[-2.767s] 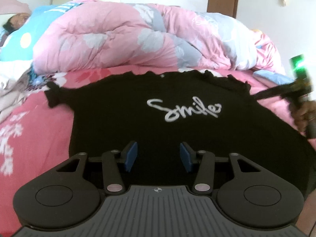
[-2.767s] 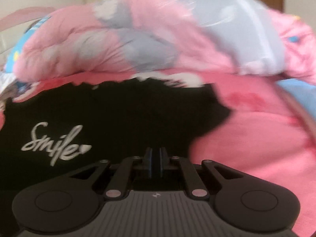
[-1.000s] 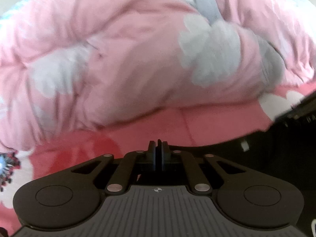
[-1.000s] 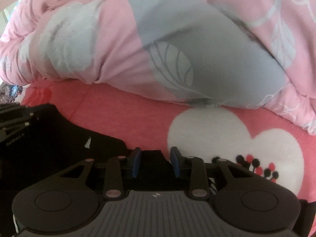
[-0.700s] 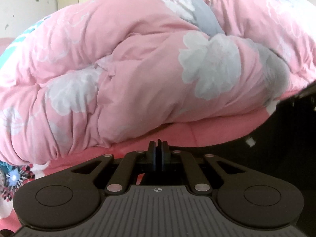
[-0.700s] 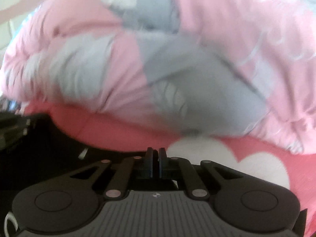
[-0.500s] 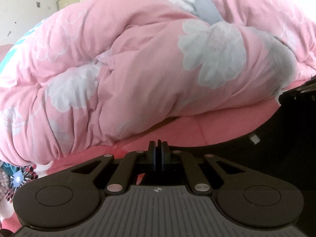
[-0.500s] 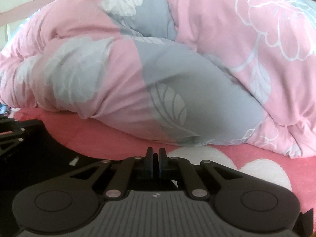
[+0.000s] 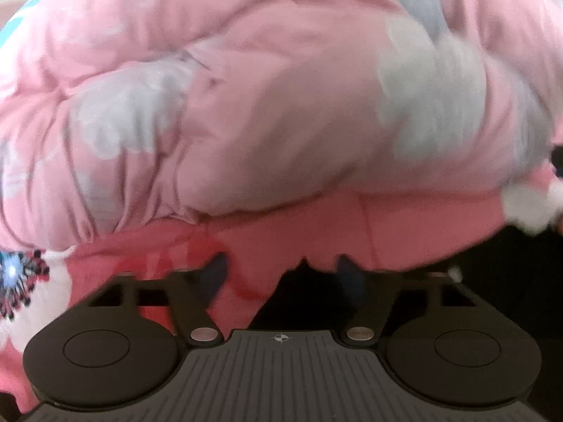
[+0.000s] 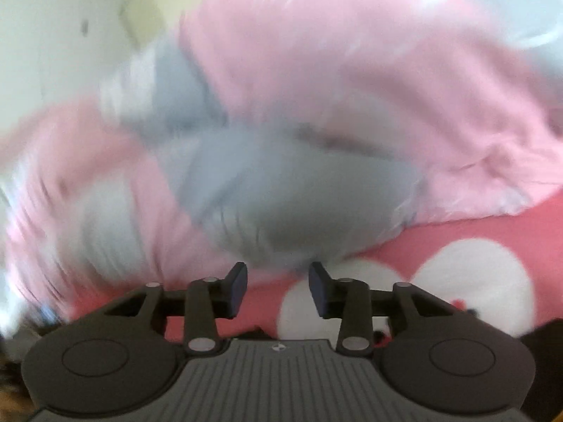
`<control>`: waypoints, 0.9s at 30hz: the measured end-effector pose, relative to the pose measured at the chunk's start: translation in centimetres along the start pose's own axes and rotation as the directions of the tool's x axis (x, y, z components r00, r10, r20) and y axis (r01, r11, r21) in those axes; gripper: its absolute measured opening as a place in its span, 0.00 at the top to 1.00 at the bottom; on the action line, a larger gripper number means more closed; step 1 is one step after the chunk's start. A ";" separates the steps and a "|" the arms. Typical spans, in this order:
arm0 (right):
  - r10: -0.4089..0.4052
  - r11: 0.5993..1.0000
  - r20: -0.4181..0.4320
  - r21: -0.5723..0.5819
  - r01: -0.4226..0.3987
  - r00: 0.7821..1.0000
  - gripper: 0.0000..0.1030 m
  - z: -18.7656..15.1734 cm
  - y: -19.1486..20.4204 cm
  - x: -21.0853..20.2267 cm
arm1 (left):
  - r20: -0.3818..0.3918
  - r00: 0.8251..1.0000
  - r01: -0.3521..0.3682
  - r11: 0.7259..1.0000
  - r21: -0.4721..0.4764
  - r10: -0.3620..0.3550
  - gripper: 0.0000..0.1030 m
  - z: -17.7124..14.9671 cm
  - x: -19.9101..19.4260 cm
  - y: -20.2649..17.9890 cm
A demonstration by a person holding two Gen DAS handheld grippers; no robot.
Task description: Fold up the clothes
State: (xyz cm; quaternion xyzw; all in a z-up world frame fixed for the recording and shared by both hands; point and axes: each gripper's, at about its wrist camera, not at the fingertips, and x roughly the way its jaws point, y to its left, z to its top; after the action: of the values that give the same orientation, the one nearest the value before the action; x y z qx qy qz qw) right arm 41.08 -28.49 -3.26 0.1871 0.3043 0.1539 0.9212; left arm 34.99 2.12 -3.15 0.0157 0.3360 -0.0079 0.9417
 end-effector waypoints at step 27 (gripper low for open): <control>-0.328 0.932 -0.073 0.140 0.335 0.942 0.60 -1.6 -12.4 -12.8 | -0.055 0.952 0.299 0.952 -0.061 -0.302 0.28 -4.4 -5.8 -8.3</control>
State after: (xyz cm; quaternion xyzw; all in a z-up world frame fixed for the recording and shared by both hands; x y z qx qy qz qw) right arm 32.39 -44.14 -3.41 0.1984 0.3647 -0.0227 0.9095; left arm 27.50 -6.03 -3.10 -0.0599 0.3645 -0.1419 0.9184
